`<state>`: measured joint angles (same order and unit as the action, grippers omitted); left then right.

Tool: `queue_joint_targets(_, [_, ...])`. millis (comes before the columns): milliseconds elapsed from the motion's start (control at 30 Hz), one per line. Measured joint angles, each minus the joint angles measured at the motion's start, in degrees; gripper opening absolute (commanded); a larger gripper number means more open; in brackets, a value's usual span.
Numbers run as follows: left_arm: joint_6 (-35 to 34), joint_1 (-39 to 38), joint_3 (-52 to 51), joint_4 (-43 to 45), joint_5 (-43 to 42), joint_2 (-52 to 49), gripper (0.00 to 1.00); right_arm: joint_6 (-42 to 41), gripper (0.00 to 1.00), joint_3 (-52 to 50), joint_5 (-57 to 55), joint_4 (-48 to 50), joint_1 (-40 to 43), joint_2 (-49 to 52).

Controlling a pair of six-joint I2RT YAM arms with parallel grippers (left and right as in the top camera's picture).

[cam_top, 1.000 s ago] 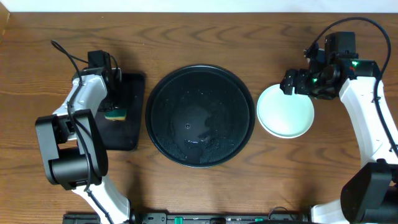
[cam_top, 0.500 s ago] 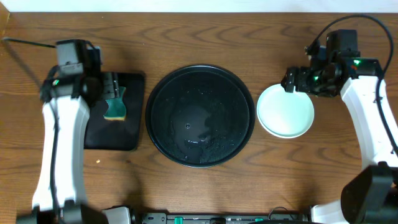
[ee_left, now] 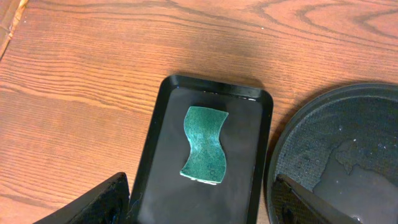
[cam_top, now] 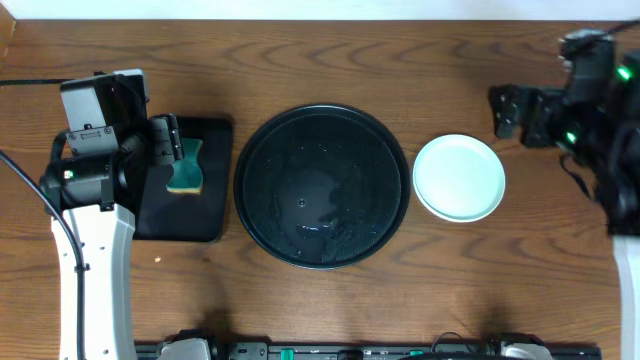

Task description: Clean dirty plates on tray and stack at the side

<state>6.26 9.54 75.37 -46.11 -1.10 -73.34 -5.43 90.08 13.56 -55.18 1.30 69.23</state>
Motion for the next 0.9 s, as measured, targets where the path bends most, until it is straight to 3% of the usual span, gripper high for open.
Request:
queue_joint_targets(367, [0.0,0.0,0.0,0.0,0.0,0.0,0.74,0.0,0.99,0.1,-0.7,-6.6,0.0,-10.5])
queue_joint_targets(633, [0.0,0.0,0.0,0.0,0.0,0.0,0.74,0.0,0.99,-1.1,-7.5,-6.4,0.0,-13.1])
queue_joint_targets(800, [0.0,0.0,0.0,0.0,0.0,0.0,0.74,0.1,0.99,-14.5,-9.8,5.5,0.0,-19.6])
queue_joint_targets(900, [0.0,0.0,0.0,0.0,0.0,0.0,0.74,0.1,0.99,-27.9,-9.6,17.8,0.0,-27.2])
